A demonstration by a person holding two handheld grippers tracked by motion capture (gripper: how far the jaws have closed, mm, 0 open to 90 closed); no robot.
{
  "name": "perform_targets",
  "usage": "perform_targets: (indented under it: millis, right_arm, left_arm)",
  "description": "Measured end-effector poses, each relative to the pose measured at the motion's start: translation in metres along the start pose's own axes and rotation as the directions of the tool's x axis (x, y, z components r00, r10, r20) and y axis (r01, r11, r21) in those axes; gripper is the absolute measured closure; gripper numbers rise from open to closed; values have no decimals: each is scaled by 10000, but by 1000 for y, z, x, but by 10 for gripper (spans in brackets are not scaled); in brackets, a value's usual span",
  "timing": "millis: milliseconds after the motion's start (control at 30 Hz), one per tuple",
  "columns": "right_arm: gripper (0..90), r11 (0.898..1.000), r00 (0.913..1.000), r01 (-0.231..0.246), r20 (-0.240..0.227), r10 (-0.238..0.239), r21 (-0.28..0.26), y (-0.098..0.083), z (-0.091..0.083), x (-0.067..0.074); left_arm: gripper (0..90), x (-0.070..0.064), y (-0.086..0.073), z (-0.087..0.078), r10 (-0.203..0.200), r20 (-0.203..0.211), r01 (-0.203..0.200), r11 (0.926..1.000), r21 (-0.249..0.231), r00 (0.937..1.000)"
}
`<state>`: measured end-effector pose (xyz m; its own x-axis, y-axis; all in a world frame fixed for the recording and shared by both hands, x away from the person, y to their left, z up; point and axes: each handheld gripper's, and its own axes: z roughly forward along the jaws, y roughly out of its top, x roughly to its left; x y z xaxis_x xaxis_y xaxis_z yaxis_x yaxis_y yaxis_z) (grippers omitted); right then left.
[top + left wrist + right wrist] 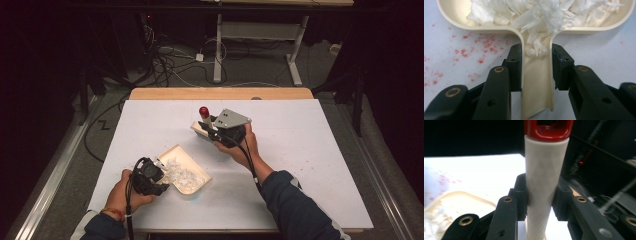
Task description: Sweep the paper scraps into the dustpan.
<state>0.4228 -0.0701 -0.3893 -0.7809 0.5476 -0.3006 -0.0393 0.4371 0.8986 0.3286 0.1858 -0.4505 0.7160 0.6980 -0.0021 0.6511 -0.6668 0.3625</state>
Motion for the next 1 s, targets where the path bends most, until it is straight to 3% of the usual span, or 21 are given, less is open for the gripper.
perform_targets:
  millis: [33, 67, 167, 200, 233, 267, 300, 333, 467, 533, 600, 733, 867, 1000]
  right_arm:
    - [701, 9998, 9991, 192, -377, -190, 68, 1, 1, 4]
    - [701, 9998, 9991, 192, -377, -190, 68, 1, 1, 4]
    - [701, 9976, 9924, 680, -1031, -665, 111, 5, -4, 13]
    - [701, 9971, 9867, 765, -1443, -750, 45, 6, -7, 16]
    - [701, 9963, 9757, 857, -2026, -836, 19, 8, -13, 23]
    - [701, 9963, 9757, 857, -2026, -836, 19, 8, -13, 23]
    - [701, 9953, 9677, 970, -2338, -945, -8, 10, -20, 31]
    - [701, 9953, 9677, 970, -2338, -945, -8, 10, -20, 31]
    - [701, 9963, 9514, 812, -2957, -863, -296, 12, -39, 40]
    - [701, 9958, 9498, 736, -3004, -869, -552, 14, -50, 42]
    - [701, 9945, 9555, 714, -2807, -901, -764, 16, -61, 40]
    - [701, 9955, 9587, -109, -2839, -162, -938, 14, -81, 29]
    - [700, 9972, 9777, 223, -2068, -365, -707, 9, -101, 19]
    - [700, 9969, 9774, -430, -2096, 283, -660, -4, -120, 8]
  left_arm:
    - [629, 1, 0, -1, -41, -25, 41, 10000, -39, 10000]
    - [629, 1, -1, -1, -96, -24, 95, 9999, -89, 10000]
    - [629, 2, -1, 0, -124, -61, 124, 9999, -45, 9999]
    - [629, 2, -1, 1, -134, -62, 134, 9999, -20, 9999]
    - [629, 2, -2, 1, -189, -44, 189, 9998, -35, 9998]
    - [629, 2, -2, 1, -190, -58, 190, 9998, -23, 9998]
    - [629, 2, -2, 0, -183, -52, 183, 9998, -15, 9998]
    - [629, 2, -1, 0, -185, -54, 185, 9998, -10, 9998]
    - [629, 2, -2, 1, -226, -30, 226, 9997, -20, 9997]
    - [629, 1, -2, 1, -238, -49, 238, 9997, -30, 9997]
    - [629, 1, -1, 1, -231, -61, 231, 9997, -13, 9997]
    - [629, 1, 0, 1, -249, -113, 249, 9997, -38, 9996]
    - [628, 0, 0, 2, -305, -140, 305, 9995, 12, 9994]
    - [628, -1, 0, 3, -356, -148, 357, 9994, 22, 9993]
